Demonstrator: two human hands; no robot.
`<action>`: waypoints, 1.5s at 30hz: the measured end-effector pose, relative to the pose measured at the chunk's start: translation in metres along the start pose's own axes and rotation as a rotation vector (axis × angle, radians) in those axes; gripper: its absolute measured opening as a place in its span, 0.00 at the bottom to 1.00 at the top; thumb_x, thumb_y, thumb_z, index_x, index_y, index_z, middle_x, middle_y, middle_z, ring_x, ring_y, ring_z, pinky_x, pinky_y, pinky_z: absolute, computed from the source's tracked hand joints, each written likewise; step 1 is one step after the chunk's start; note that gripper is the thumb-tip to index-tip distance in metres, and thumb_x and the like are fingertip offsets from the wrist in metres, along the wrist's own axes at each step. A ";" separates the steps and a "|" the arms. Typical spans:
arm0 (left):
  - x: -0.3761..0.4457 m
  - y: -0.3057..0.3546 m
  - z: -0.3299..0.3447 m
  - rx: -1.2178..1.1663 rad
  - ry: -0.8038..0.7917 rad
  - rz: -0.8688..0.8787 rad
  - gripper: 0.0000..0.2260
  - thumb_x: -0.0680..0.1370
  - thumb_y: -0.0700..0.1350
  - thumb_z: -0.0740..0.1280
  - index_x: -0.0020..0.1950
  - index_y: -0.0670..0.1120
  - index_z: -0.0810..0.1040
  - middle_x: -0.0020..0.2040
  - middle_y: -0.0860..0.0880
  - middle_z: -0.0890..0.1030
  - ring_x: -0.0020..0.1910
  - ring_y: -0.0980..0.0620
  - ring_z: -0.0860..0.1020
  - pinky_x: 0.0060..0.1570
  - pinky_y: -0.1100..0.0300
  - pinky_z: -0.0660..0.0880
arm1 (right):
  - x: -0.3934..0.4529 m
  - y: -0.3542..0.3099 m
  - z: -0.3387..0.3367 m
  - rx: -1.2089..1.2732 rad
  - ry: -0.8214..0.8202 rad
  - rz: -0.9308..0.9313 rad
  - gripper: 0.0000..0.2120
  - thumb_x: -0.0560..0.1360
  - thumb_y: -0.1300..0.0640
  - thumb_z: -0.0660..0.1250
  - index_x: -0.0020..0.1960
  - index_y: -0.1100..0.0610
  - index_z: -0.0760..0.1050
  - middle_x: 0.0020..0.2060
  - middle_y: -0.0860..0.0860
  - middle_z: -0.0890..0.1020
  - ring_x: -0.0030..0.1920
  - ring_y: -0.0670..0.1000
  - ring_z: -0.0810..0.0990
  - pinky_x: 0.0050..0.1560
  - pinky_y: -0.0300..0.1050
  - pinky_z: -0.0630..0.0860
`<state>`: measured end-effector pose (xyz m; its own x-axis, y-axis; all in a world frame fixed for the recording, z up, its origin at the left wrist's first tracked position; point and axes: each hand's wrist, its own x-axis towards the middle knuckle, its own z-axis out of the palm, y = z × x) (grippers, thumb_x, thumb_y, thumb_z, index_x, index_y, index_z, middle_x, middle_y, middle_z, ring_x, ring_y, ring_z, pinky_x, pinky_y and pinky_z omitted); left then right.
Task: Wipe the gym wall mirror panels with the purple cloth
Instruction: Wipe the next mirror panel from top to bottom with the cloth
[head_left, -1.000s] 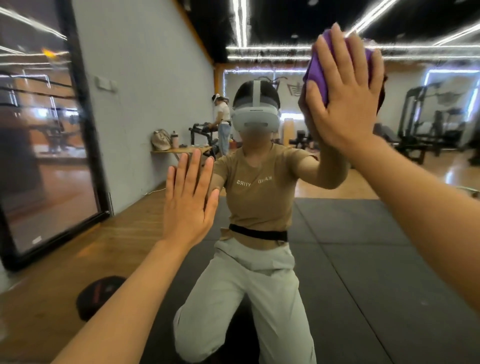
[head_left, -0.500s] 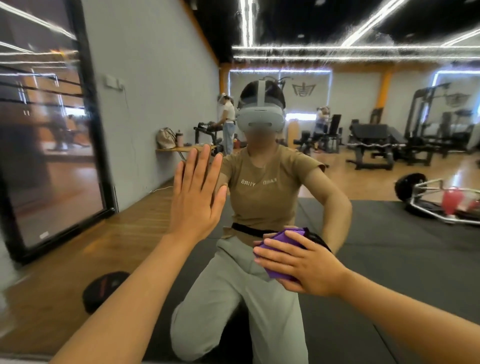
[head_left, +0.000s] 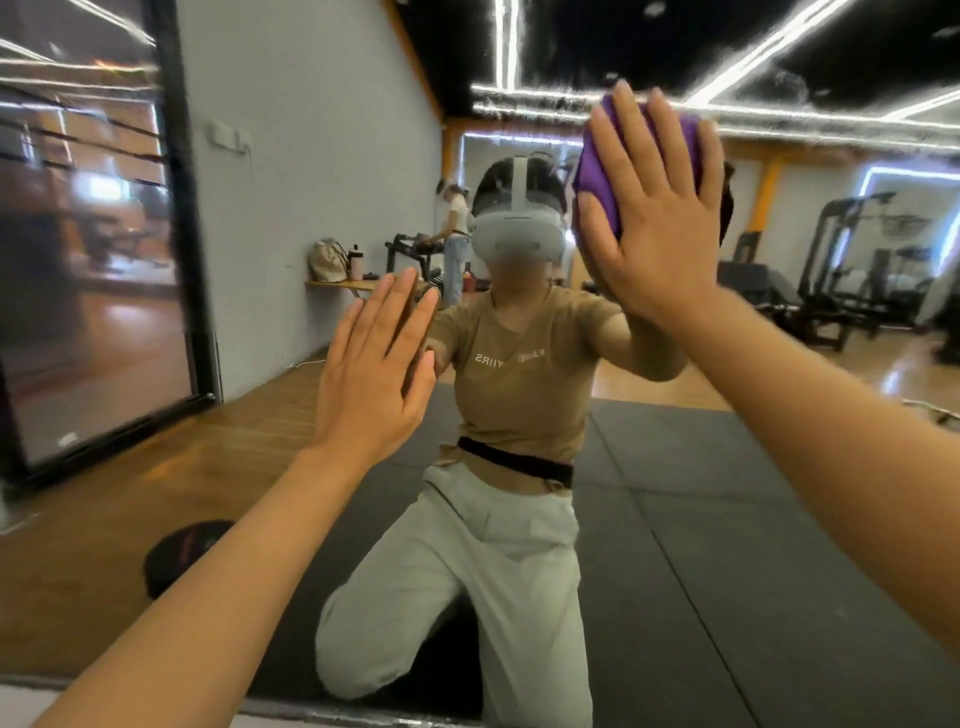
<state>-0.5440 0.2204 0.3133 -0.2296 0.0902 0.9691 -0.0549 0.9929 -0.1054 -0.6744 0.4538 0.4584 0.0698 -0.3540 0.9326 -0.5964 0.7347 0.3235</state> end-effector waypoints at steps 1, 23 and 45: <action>-0.001 -0.004 -0.002 0.015 -0.002 -0.007 0.26 0.83 0.46 0.58 0.80 0.43 0.62 0.81 0.43 0.58 0.81 0.47 0.53 0.80 0.54 0.44 | -0.012 -0.010 0.005 0.005 0.018 0.021 0.28 0.85 0.43 0.49 0.82 0.52 0.56 0.81 0.52 0.58 0.81 0.56 0.54 0.79 0.60 0.49; -0.013 -0.029 -0.012 0.032 -0.131 0.012 0.28 0.83 0.49 0.57 0.82 0.45 0.55 0.83 0.45 0.52 0.82 0.51 0.47 0.80 0.55 0.42 | -0.123 -0.049 0.022 0.005 -0.204 -0.688 0.28 0.83 0.42 0.54 0.81 0.49 0.58 0.81 0.48 0.59 0.81 0.52 0.54 0.80 0.55 0.45; -0.015 -0.058 0.002 0.190 0.022 0.108 0.29 0.82 0.55 0.57 0.81 0.47 0.57 0.82 0.44 0.54 0.82 0.48 0.50 0.79 0.47 0.43 | -0.200 -0.108 0.039 -0.100 -0.298 -0.809 0.36 0.79 0.40 0.60 0.83 0.50 0.54 0.82 0.47 0.54 0.82 0.52 0.49 0.80 0.57 0.37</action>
<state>-0.5394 0.1611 0.3043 -0.2229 0.1987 0.9544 -0.2142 0.9451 -0.2468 -0.6554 0.4227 0.2311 0.2209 -0.9163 0.3341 -0.3801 0.2346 0.8947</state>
